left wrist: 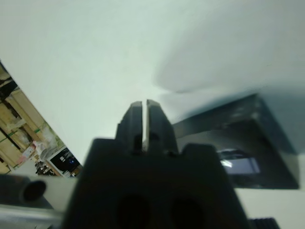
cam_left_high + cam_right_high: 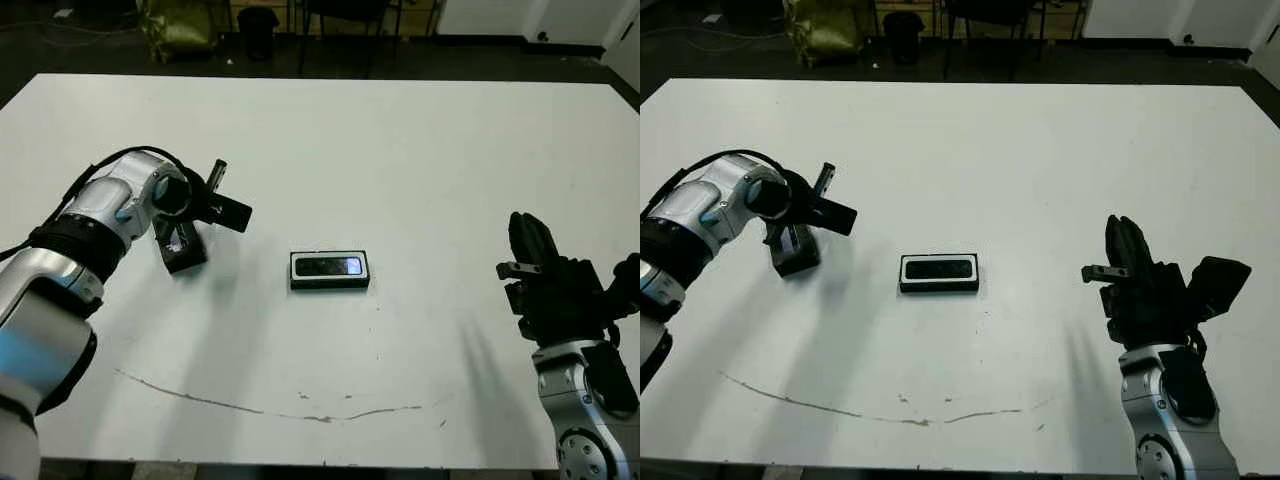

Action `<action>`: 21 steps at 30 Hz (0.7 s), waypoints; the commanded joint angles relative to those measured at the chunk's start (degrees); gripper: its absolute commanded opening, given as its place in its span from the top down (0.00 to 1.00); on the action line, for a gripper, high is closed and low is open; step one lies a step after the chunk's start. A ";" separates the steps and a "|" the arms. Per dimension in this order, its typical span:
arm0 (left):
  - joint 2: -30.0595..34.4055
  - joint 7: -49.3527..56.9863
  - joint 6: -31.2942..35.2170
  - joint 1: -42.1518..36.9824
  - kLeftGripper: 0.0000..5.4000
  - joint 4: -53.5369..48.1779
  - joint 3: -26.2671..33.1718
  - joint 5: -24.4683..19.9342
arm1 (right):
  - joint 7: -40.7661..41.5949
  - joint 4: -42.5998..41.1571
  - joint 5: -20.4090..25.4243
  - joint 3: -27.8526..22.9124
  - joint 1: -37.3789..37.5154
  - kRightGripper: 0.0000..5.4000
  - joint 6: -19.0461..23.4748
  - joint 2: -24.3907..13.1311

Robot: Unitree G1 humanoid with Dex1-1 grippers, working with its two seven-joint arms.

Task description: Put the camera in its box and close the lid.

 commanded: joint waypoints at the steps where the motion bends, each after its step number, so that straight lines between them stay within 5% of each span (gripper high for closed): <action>1: 2.06 0.41 -0.16 2.11 1.00 -2.63 1.36 -0.66 | -1.18 -0.44 -0.02 0.01 0.48 1.00 1.99 -0.46; 10: 5.88 20.62 -0.95 -2.11 1.00 -0.87 10.20 -0.35 | -2.29 -0.86 -1.23 0.72 0.61 1.00 2.52 -0.35; 21: 6.33 29.53 -0.55 -9.42 1.00 12.14 8.35 3.79 | -4.05 -3.14 -0.71 0.69 0.78 1.00 5.27 -0.01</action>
